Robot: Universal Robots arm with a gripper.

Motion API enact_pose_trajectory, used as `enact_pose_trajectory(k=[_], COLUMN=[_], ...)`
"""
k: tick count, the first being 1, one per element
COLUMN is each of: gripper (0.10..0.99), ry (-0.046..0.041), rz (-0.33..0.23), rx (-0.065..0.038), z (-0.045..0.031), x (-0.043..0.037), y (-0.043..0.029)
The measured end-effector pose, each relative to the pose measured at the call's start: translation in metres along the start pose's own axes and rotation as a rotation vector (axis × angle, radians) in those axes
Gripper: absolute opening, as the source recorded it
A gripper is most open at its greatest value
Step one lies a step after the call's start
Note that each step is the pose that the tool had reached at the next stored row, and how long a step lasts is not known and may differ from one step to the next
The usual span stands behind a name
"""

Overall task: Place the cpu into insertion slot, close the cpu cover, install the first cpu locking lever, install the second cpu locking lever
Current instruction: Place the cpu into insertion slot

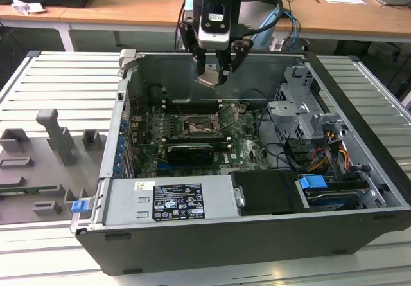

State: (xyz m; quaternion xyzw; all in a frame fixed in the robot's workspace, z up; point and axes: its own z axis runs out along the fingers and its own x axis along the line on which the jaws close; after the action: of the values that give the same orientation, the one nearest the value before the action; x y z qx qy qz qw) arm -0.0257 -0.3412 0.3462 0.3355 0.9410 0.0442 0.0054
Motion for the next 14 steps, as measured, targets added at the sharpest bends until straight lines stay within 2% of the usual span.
enact_pose_trajectory(k=[14], gripper=[0.525], ry=[-0.0056], rz=[0.064], rx=[-0.001], z=[0.0006], x=[0.0000], y=[0.0000])
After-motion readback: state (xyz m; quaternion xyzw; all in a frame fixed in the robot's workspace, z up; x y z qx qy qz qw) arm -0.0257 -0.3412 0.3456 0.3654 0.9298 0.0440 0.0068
